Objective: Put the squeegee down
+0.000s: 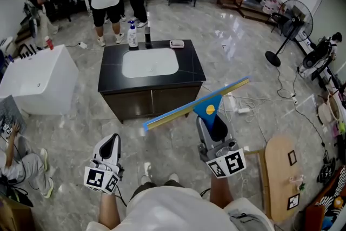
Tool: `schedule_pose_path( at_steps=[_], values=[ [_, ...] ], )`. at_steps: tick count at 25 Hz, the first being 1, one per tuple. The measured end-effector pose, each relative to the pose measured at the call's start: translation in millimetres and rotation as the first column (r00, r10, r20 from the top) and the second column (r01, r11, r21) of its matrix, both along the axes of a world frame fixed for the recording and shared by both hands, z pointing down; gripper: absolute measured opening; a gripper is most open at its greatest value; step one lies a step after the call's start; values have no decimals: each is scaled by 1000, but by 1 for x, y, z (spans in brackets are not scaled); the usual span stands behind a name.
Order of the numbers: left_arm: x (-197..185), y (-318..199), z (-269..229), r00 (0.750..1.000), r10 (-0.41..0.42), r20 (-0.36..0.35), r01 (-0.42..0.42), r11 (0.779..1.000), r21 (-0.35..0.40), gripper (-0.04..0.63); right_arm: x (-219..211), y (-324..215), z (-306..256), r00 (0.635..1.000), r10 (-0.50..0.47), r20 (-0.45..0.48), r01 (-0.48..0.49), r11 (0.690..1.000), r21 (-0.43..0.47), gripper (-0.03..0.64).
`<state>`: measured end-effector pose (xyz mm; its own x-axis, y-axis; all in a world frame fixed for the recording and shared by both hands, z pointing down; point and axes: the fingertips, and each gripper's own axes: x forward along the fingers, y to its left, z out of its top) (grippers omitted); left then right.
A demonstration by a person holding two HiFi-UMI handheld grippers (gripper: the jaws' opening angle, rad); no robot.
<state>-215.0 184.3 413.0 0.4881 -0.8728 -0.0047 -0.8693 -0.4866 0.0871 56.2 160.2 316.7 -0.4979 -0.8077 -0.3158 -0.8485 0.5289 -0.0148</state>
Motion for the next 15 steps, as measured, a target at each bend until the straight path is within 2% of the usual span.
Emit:
schedule_pose_path(
  at_steps=[15],
  values=[
    [11, 0, 5, 1000, -18, 22, 18, 1000, -9, 0, 15, -12, 12, 1000, -6, -6, 6, 1000, -21, 167]
  ],
)
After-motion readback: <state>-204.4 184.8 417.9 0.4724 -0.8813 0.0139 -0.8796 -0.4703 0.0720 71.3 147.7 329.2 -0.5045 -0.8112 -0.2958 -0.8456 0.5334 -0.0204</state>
